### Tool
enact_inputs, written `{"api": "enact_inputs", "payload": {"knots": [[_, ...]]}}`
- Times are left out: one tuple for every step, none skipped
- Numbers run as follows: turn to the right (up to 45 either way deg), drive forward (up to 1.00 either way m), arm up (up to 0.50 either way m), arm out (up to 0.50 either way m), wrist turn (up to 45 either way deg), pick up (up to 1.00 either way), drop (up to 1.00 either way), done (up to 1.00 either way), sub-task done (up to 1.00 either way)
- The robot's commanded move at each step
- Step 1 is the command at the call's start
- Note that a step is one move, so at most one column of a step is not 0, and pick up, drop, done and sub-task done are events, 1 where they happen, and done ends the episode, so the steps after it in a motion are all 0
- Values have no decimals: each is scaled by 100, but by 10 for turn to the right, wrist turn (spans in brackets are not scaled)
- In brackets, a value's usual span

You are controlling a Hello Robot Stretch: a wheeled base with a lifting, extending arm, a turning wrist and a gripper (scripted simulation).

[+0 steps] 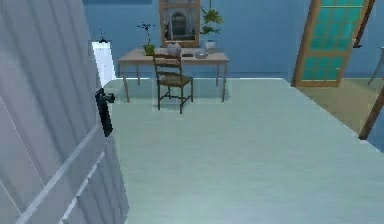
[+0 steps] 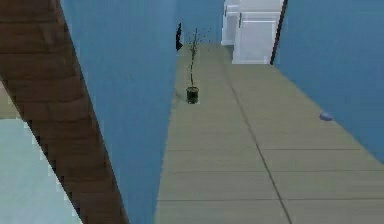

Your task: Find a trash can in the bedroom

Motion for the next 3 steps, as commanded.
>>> {"api": "enact_inputs", "payload": {"knots": [[0,30,0,0,0,0,0,0,0],[420,0,0,0,0,0,0,0,0],[0,100,0,0,0,0,0,0,0]]}}
